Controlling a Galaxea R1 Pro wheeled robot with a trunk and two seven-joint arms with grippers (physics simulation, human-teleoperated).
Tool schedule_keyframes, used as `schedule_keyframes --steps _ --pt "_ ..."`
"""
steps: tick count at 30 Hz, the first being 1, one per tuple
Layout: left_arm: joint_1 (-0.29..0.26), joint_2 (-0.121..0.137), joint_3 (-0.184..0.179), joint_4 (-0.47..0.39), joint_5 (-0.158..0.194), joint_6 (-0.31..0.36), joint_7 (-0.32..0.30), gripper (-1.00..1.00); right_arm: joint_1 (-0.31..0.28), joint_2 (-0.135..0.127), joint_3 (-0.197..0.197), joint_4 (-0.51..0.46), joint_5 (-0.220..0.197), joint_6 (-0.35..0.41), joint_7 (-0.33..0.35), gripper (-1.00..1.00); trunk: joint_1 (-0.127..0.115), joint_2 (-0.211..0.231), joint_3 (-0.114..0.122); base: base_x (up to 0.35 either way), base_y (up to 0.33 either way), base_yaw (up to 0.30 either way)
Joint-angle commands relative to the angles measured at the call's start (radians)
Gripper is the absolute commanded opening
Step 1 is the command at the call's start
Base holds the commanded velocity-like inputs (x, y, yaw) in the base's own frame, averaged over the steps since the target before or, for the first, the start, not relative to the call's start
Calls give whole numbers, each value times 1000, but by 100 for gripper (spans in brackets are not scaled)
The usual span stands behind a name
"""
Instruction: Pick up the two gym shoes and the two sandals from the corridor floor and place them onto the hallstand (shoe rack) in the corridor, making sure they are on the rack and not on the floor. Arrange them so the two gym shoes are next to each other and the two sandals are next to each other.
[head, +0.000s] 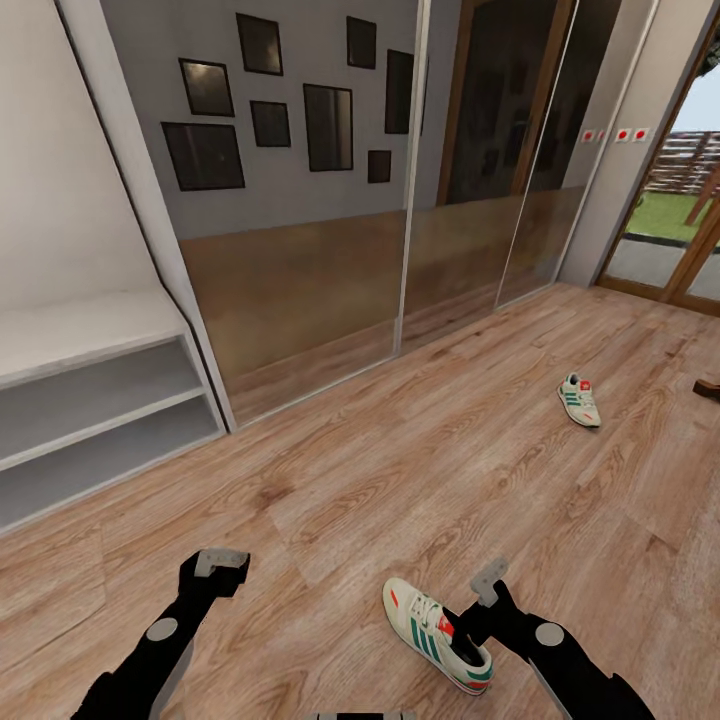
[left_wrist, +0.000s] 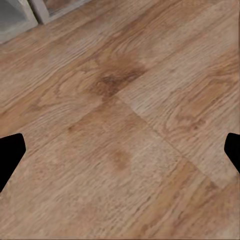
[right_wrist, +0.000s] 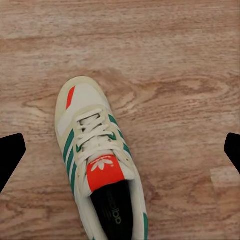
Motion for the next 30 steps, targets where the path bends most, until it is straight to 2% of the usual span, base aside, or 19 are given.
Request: schedule_keyframes --steps 1,7,8,15,20,23,30 --pt "-58 0 1 -1 -4 2 -2 100 0 -1 1 -2 8 5 2 100 0 0 -1 0 0 0" --pt "-108 -6 2 -5 -4 1 0 100 0 -1 1 -2 8 4 2 100 0 0 -1 0 0 0" --pt "-113 -15 1 -7 -7 -2 3 100 0 -1 1 -2 8 3 2 100 0 0 -1 0 0 0" --pt "-109 -32 1 -9 -9 -5 11 100 0 -1 1 -2 8 4 2 100 0 0 -1 0 0 0" --pt "-106 -31 -2 -28 -9 -8 3 100 0 -1 2 -1 8 5 1 100 0 0 -1 0 0 0" --pt "-106 -31 -5 -33 -9 -10 1 100 0 -1 2 -2 8 5 1 100 1 -1 -13 0 0 0" --pt "-118 -28 -57 -38 -9 -11 -1 100 0 1 1 -3 8 5 0 100 4 -3 -47 0 0 0"
